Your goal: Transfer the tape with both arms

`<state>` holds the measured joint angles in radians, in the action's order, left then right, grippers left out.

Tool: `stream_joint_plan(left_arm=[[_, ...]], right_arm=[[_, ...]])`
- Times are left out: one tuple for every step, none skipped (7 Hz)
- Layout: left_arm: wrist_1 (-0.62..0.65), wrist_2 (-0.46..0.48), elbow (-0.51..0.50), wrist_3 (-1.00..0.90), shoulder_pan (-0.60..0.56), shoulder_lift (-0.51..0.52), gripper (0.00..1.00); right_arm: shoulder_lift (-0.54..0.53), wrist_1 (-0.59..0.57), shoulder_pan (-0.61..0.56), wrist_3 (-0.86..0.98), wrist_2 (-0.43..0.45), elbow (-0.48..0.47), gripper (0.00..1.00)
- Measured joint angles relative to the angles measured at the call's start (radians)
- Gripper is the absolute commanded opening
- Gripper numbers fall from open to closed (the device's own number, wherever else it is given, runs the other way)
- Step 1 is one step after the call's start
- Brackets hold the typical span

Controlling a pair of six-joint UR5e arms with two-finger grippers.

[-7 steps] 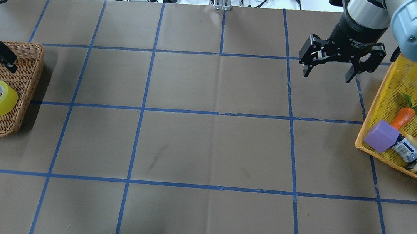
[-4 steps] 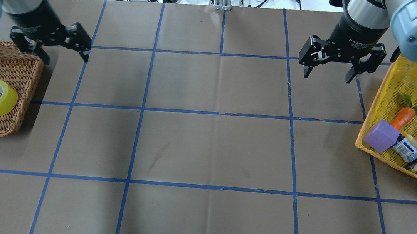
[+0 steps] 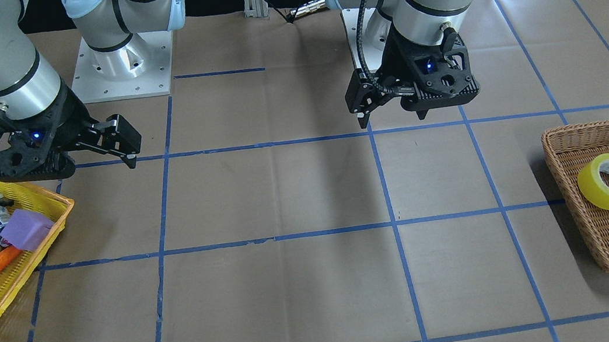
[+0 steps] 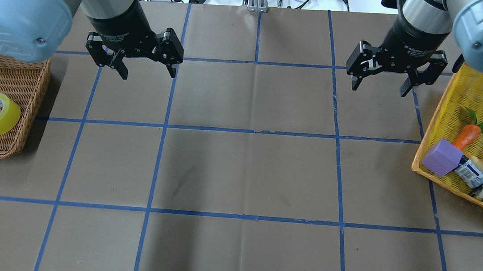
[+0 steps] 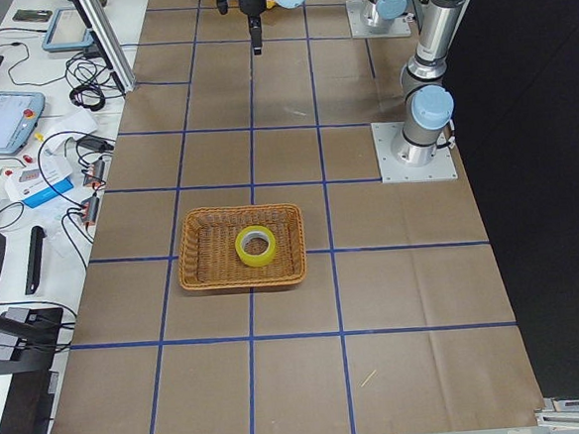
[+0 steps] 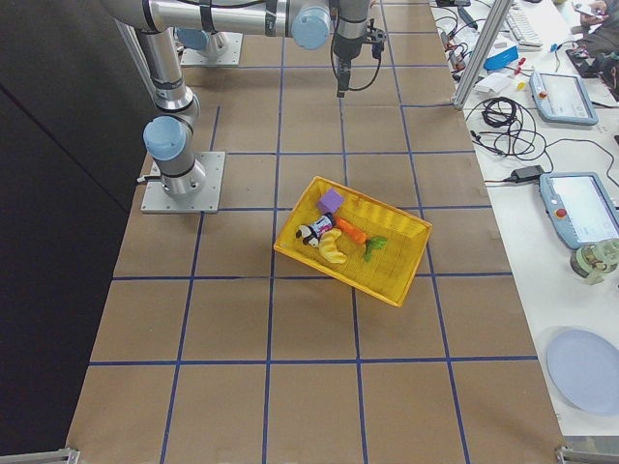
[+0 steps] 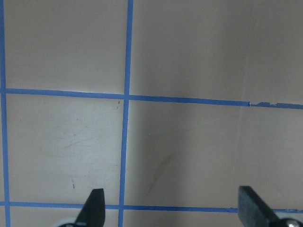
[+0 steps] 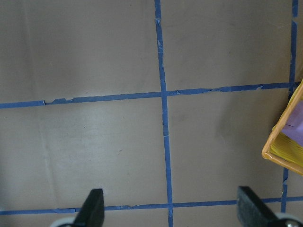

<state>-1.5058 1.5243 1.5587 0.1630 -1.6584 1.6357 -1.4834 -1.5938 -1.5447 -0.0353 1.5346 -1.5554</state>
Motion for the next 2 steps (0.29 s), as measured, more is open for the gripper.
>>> stream_joint_plan(left_arm=[[0.0,-0.002,-0.001,0.002,-0.006,0.0,1.0],[-0.001,-0.003,-0.001,0.002,-0.01,0.0,1.0]], right_arm=[[0.0,0.0,0.0,0.0,0.0,0.0,1.0],[0.0,0.0,0.0,0.001,-0.001,0.0,1.0]])
